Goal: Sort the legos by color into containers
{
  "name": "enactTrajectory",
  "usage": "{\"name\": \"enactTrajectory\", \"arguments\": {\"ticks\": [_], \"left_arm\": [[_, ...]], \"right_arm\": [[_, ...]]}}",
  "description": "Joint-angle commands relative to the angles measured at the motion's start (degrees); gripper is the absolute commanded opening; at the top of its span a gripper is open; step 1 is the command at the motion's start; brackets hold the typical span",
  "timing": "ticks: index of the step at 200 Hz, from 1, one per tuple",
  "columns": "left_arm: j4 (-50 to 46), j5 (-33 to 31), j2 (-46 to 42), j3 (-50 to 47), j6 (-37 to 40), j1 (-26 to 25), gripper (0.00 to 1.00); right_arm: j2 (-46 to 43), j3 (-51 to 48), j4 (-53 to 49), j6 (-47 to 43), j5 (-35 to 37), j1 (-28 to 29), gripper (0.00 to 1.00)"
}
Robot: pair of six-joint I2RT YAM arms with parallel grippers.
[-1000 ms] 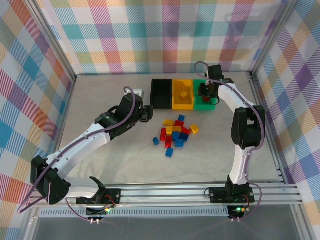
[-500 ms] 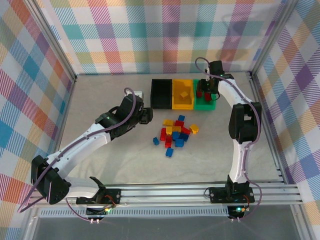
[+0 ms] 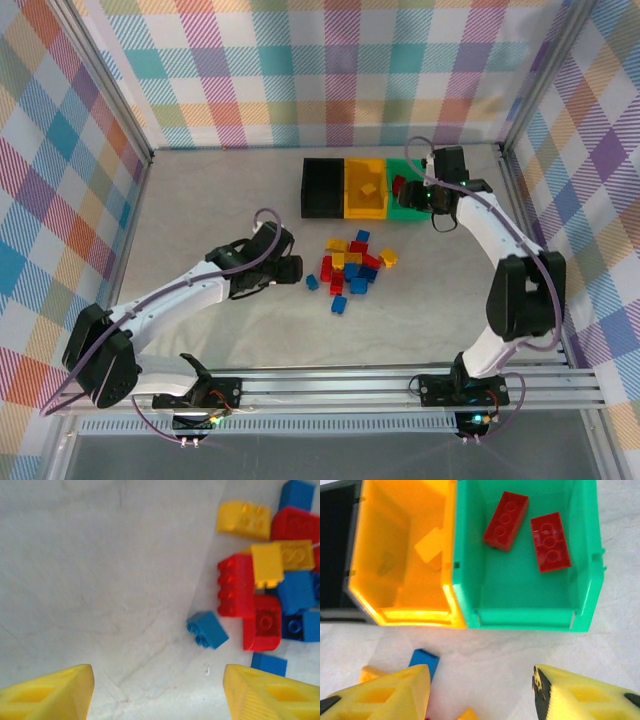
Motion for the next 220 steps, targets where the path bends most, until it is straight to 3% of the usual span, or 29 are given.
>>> {"name": "enactTrajectory", "arguments": {"ticks": [1,46,123,159,185,220], "left_arm": [[1.54,2.5,2.68,-0.9,-4.55,-2.6,0.72],[4.56,2.76,9.93,1.34,-7.74,-5.3,0.74],[4.5,5.84,20.66,8.05,-4.39,-5.29,0.78],[3.81,5.19,23.63,9.41,-4.54,-5.33,0.68],[3.28,4.19,24.82,10.04,-4.62,-5.37,0.54],[2.79,2.8,25.7,10.62,-4.28,-5.24,0.54]], "right_arm": [[-3.62,-3.9,1.82,2.83,-1.26,2.91,0.57],[-10.17,-10.96,0.87,5.83,-1.03,5.88,0.57],[-17.82,-17.86,-2.24,6.89,0.72,6.14,0.59],[-18.63,-18.12,-2.55,6.72,1.16,6.1,0.59],[-19.16,-18.13,-2.85,6.53,1.5,6.1,0.59],[-19.93,-18.38,-3.34,6.45,1.69,6.19,0.59]]}}
